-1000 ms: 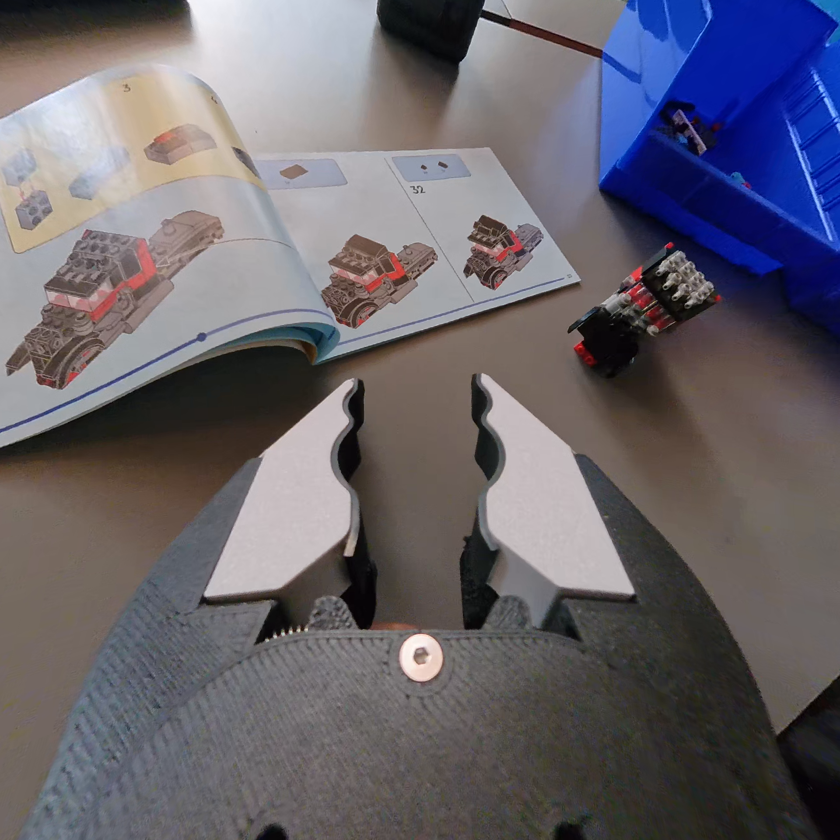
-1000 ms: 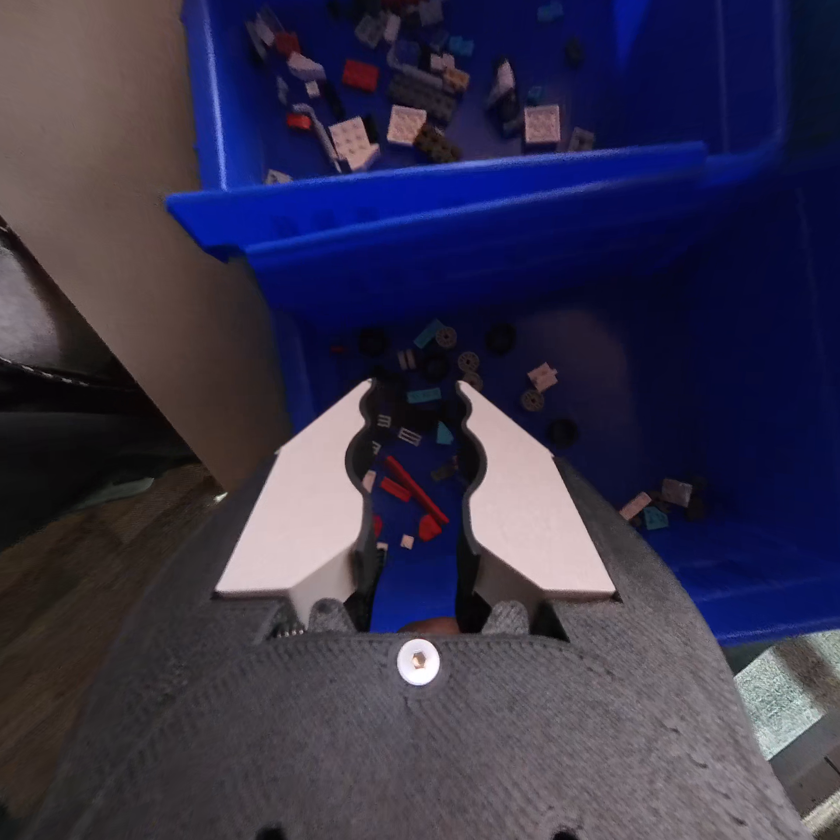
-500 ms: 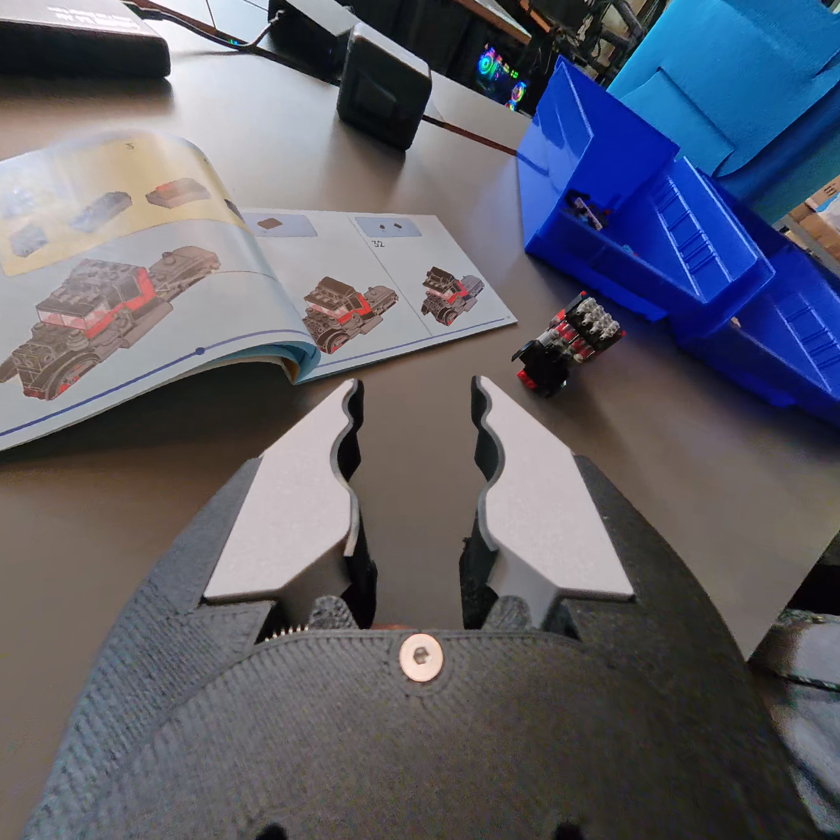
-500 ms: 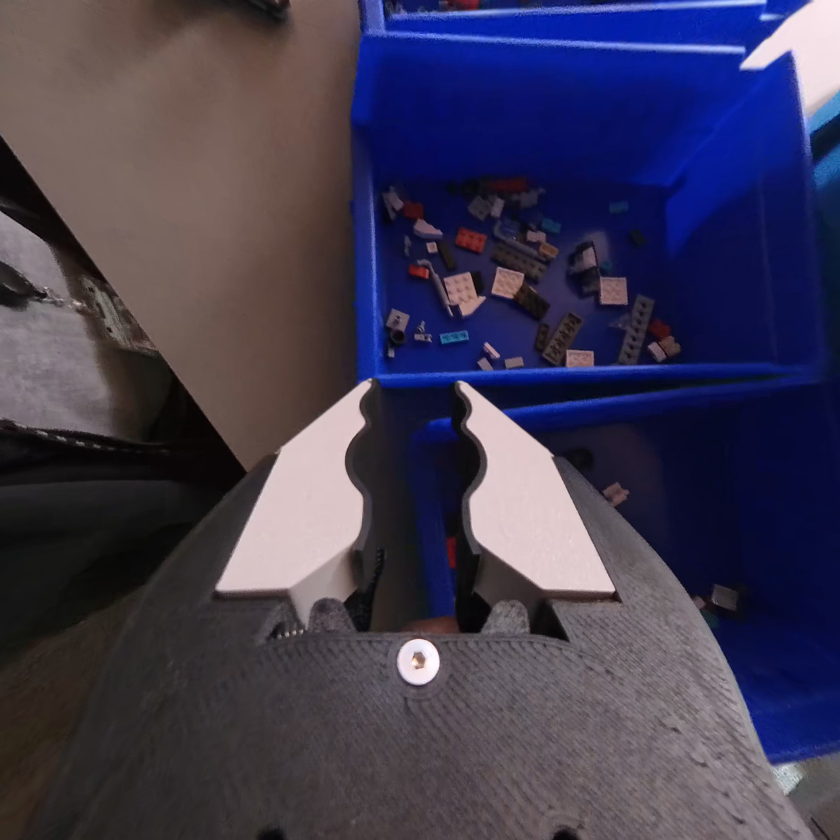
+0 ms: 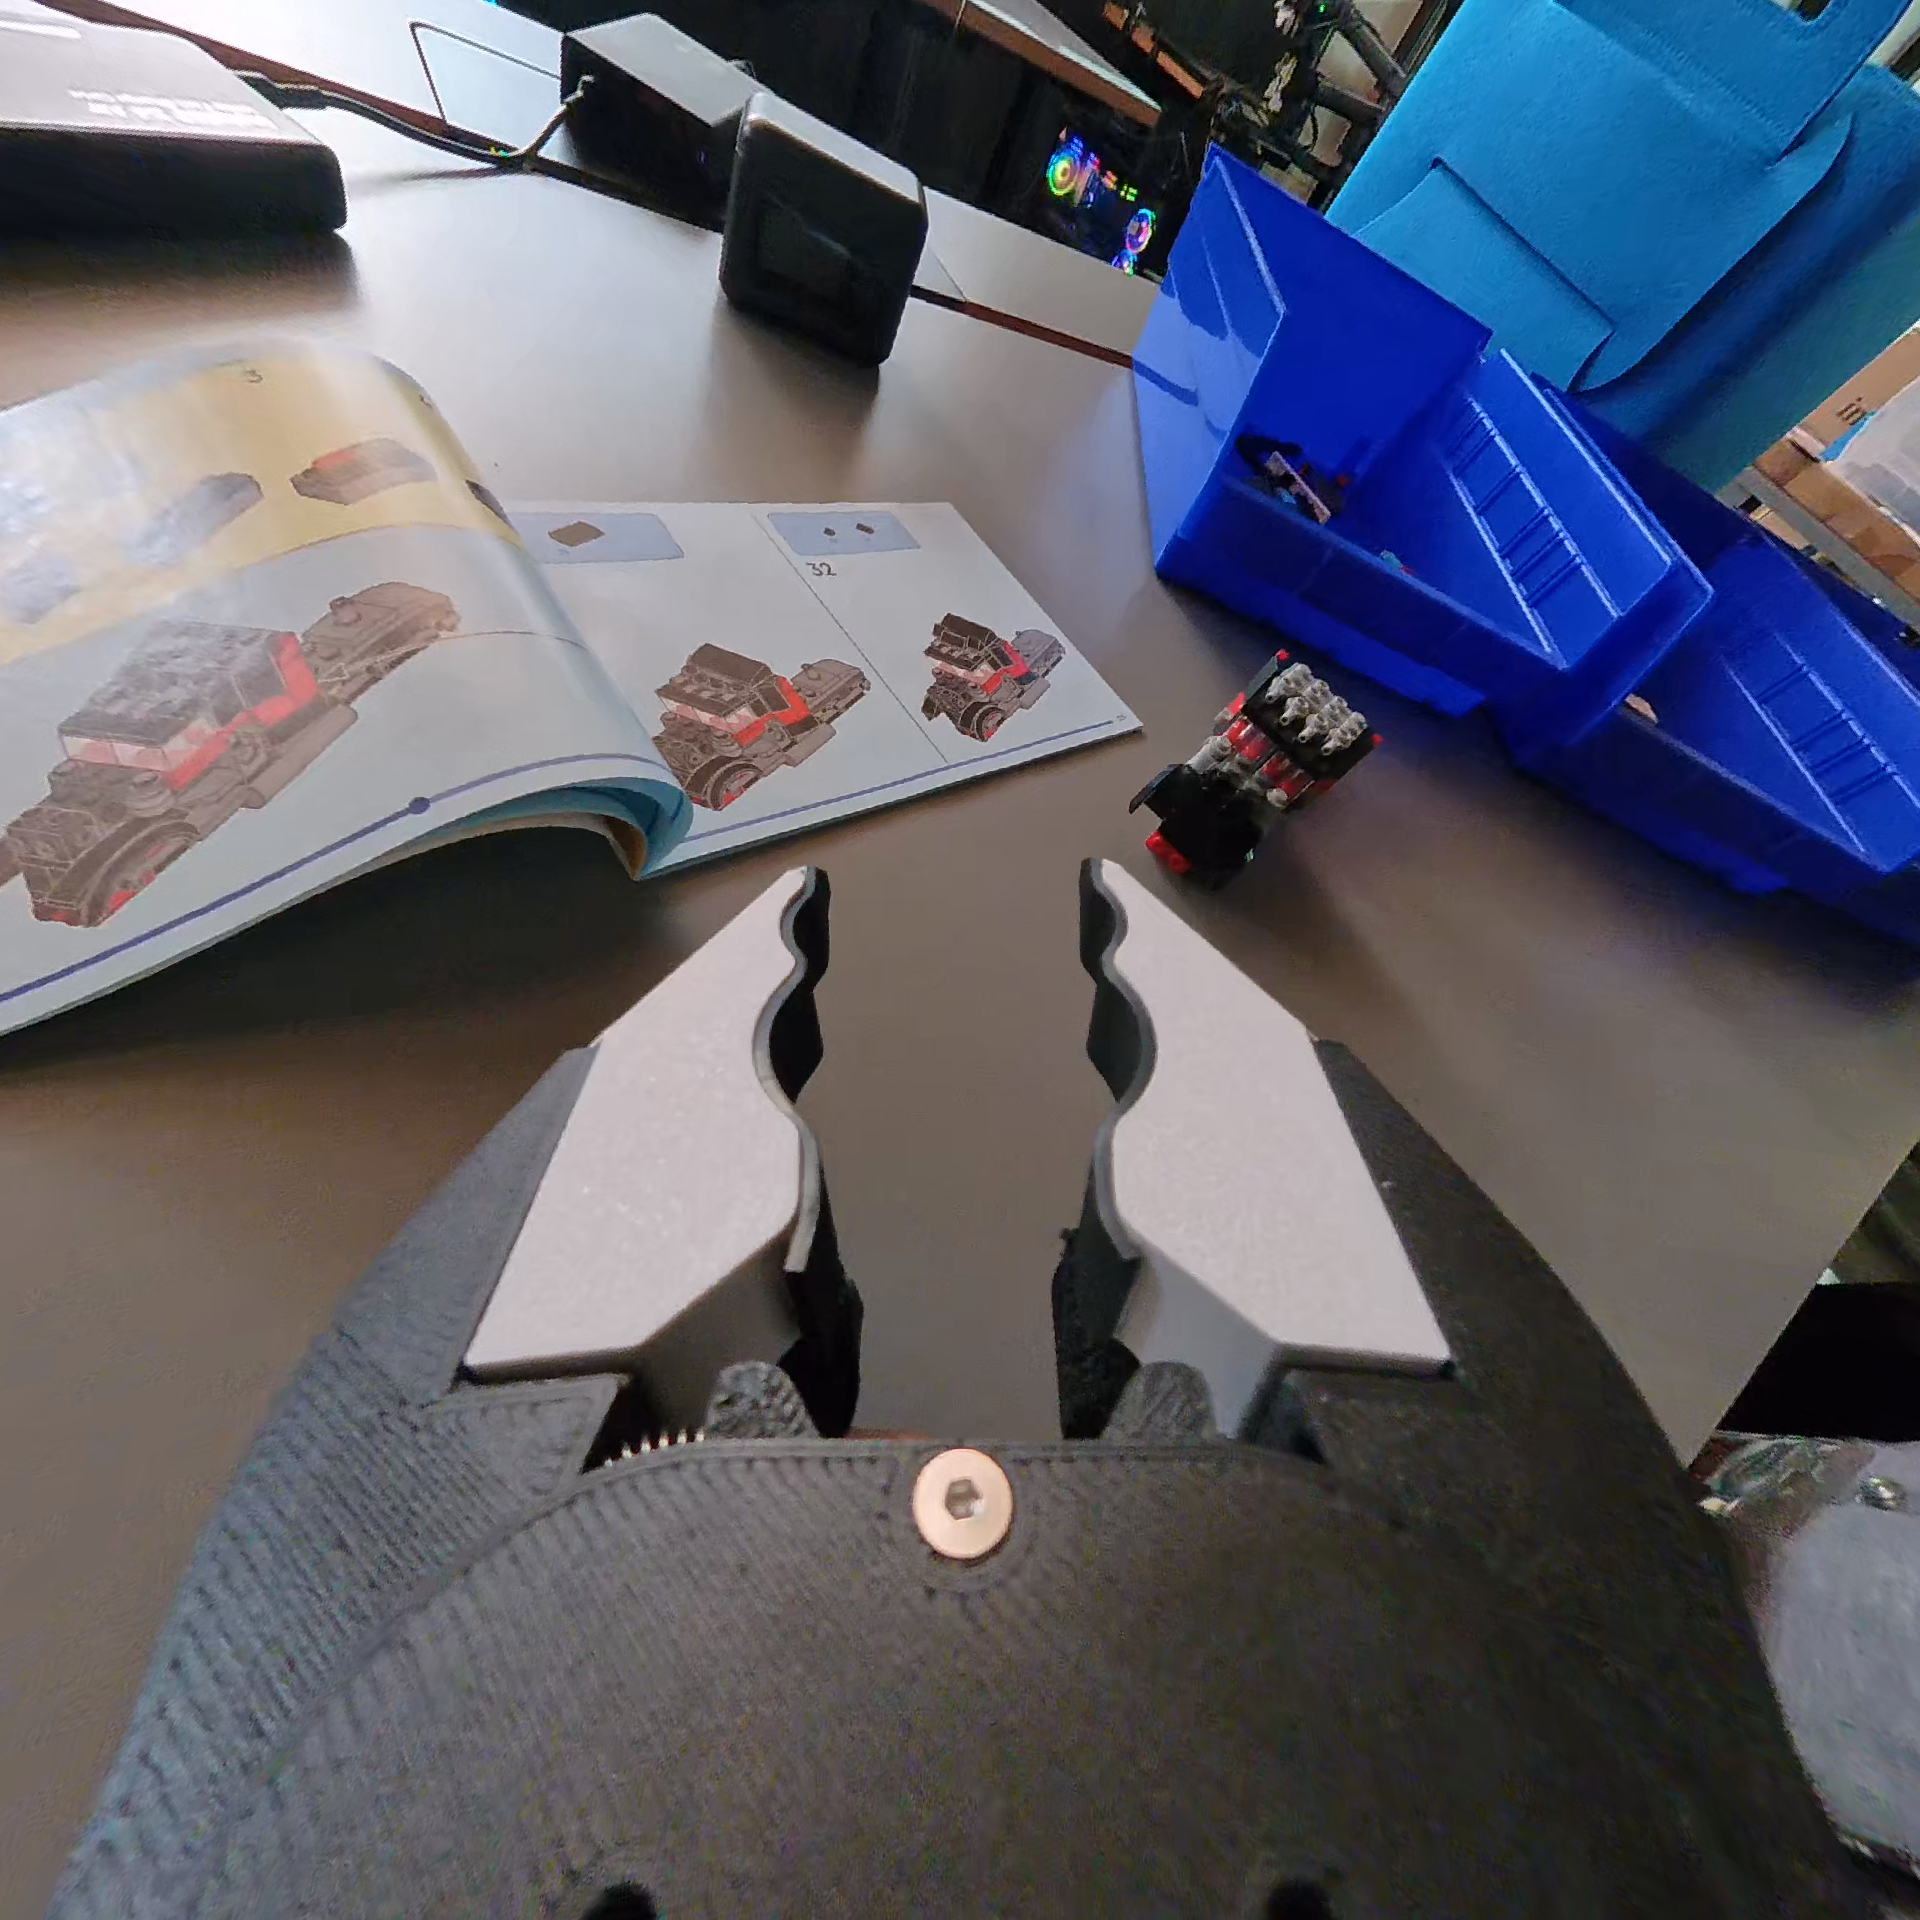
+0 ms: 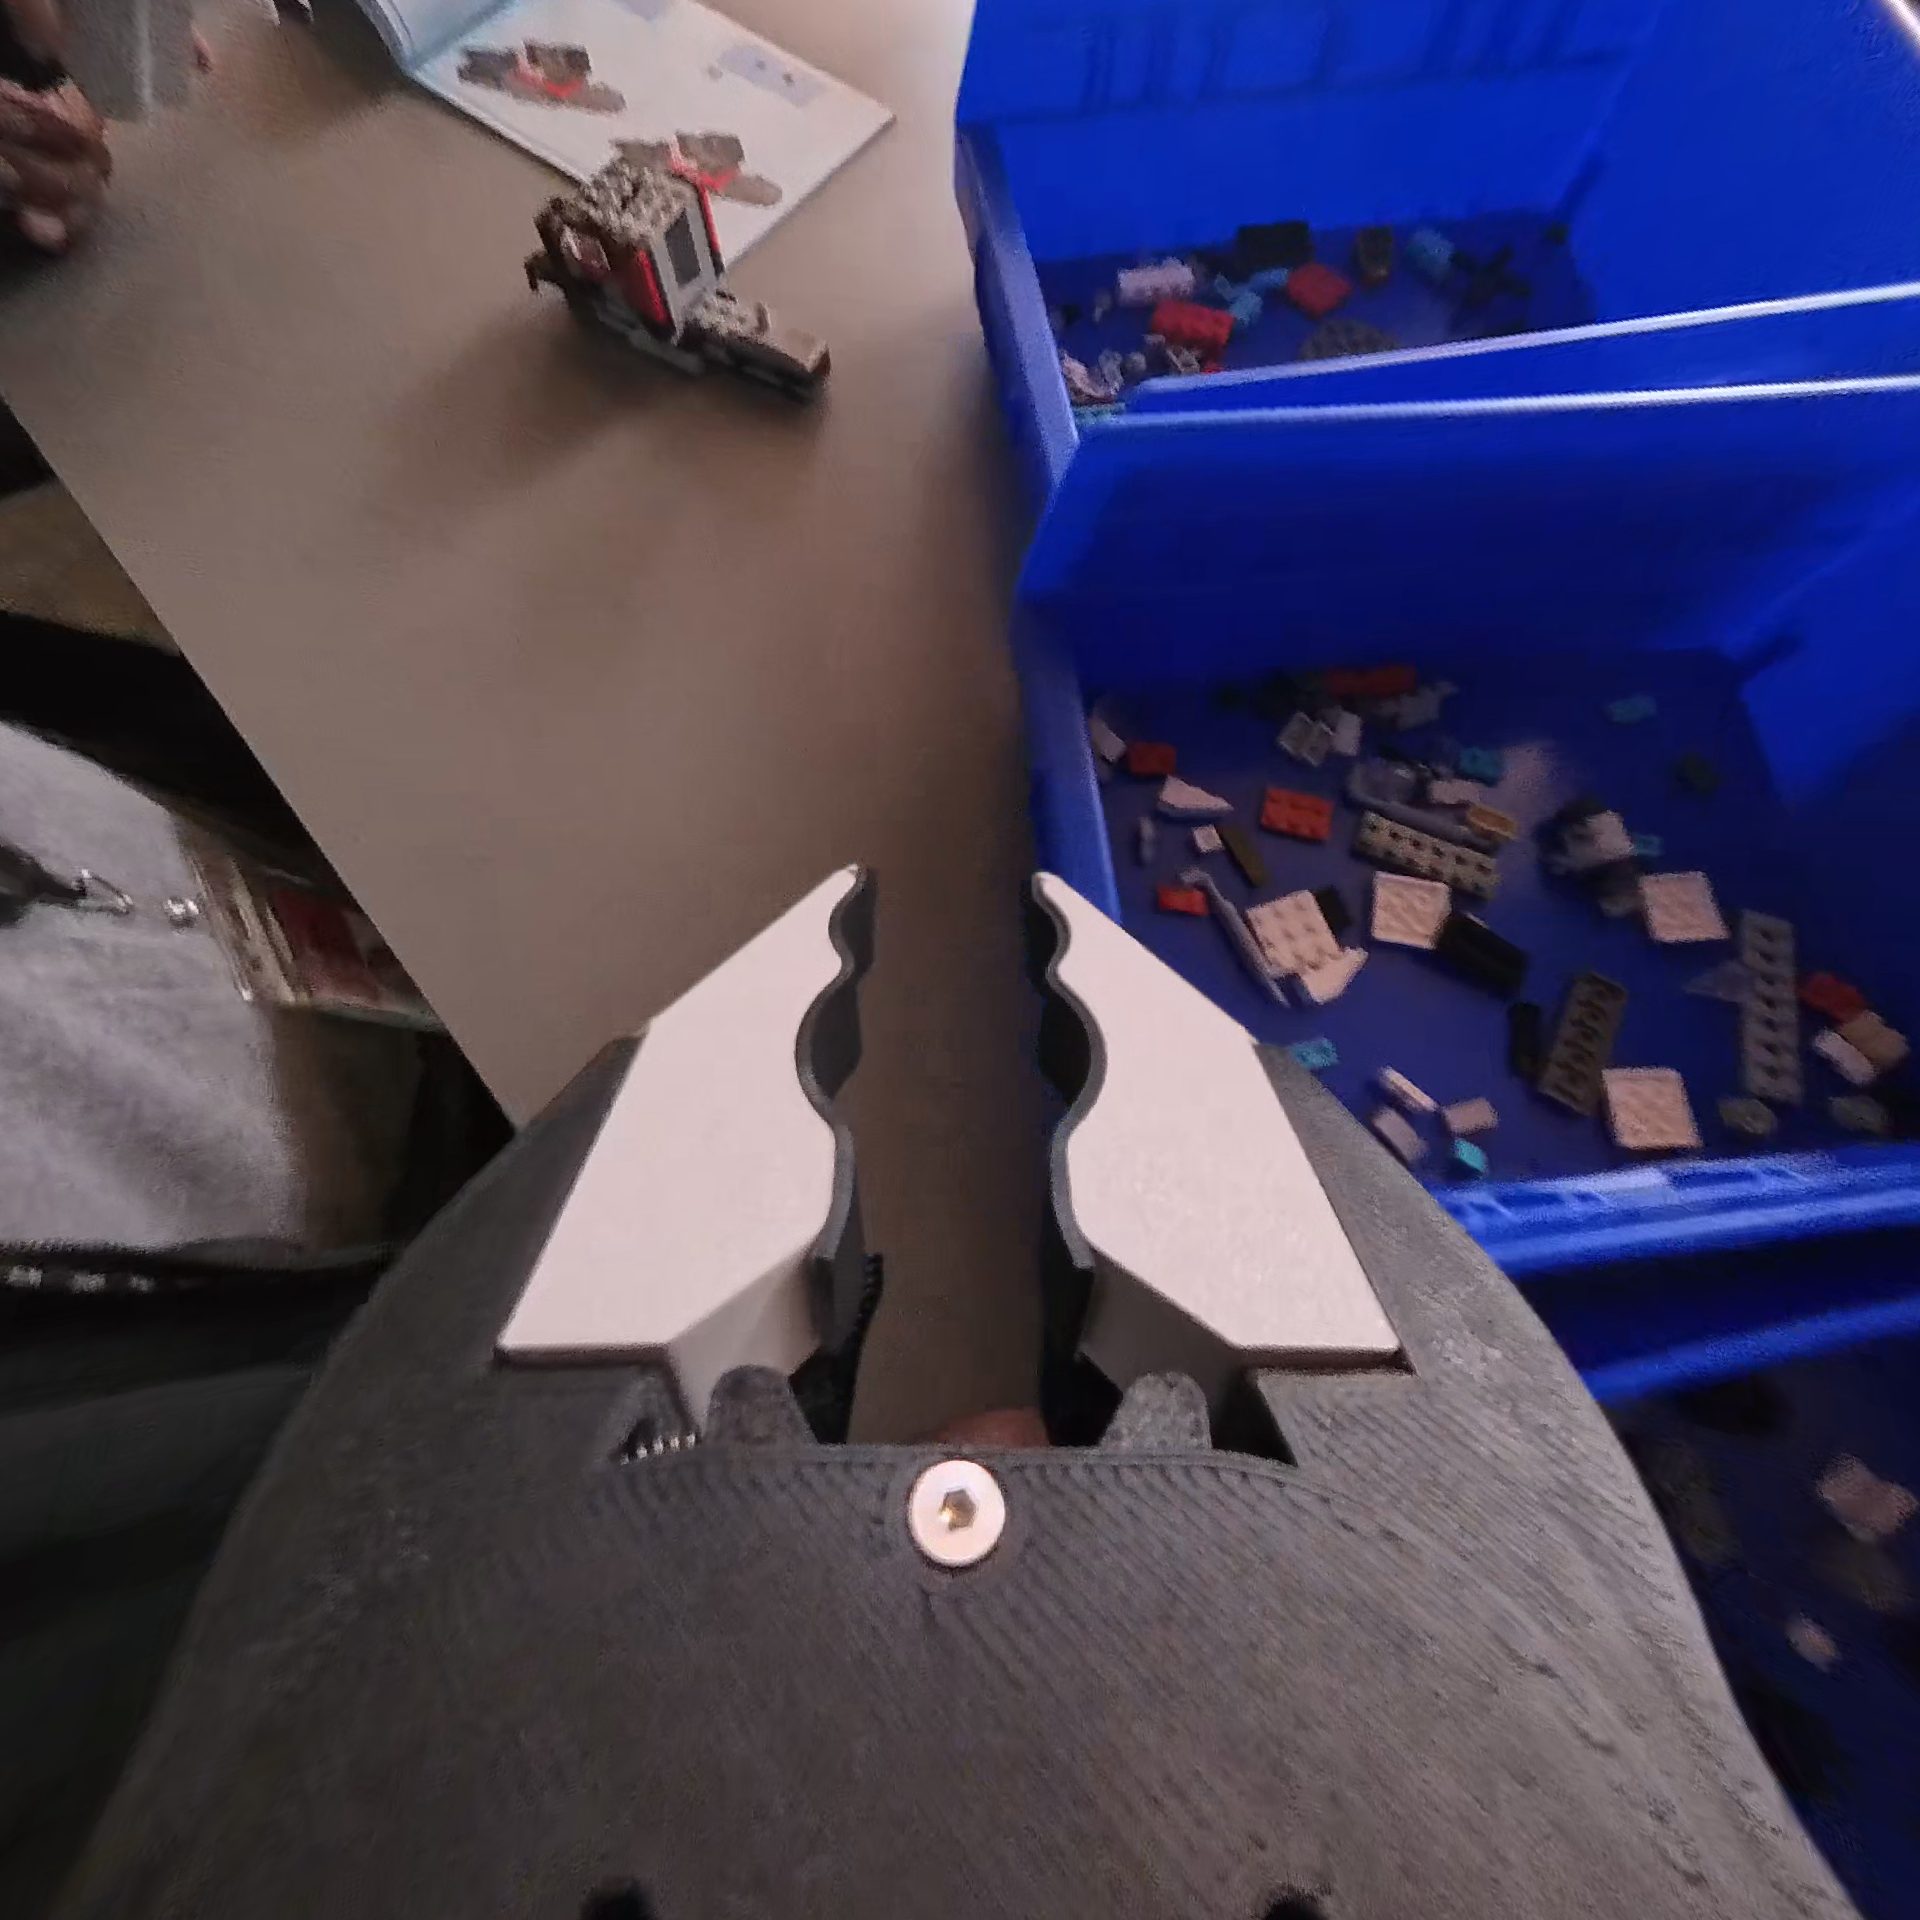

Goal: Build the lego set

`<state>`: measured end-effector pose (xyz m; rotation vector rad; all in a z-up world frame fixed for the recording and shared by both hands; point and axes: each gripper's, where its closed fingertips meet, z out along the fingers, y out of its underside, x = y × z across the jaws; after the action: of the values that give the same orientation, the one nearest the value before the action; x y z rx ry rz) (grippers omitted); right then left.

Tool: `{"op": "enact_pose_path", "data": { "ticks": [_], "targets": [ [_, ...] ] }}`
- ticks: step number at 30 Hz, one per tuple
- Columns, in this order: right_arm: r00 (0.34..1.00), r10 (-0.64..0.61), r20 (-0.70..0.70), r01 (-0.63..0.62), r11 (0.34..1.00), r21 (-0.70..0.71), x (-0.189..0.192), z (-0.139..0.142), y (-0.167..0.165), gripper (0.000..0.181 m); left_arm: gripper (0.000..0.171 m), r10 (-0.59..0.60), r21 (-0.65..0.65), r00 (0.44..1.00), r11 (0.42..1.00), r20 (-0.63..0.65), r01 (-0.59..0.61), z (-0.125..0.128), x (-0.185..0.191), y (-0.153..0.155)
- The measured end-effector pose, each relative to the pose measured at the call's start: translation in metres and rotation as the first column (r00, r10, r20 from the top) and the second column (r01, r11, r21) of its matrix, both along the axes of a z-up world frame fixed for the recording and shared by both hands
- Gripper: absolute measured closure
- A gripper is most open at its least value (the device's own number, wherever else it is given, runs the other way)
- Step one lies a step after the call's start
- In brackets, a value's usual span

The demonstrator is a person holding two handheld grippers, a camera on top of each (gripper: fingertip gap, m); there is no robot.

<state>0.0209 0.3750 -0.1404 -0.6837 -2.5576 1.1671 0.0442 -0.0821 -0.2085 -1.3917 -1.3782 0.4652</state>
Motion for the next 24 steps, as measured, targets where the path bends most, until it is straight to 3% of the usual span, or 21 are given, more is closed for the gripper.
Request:
{"op": "enact_pose_path", "data": {
  "ticks": [8, 15, 24],
  "targets": [
    [1.000, -0.025, 0.012, 0.027, 0.971, -0.236, -0.005, -0.047, -0.084, 0.153, 0.120, 0.028, -0.031, 1.000, 0.999, 0.006, -0.027, -0.002, -0.001, -0.002],
    [1.000, 0.005, 0.014, 0.000, 0.929, -0.371, -0.021, -0.050, -0.150, 0.154, 0.120, 0.049, -0.064, 0.999, 0.997, 0.006, -0.048, -0.003, -0.002, -0.003],
    [0.996, -0.016, 0.084, 0.042, 0.948, -0.315, -0.049, -0.069, -0.187, 0.153, 0.121, 0.050, 0.002, 0.999, 0.999, 0.018, -0.050, -0.002, -0.002, -0.007]
  ]
}}
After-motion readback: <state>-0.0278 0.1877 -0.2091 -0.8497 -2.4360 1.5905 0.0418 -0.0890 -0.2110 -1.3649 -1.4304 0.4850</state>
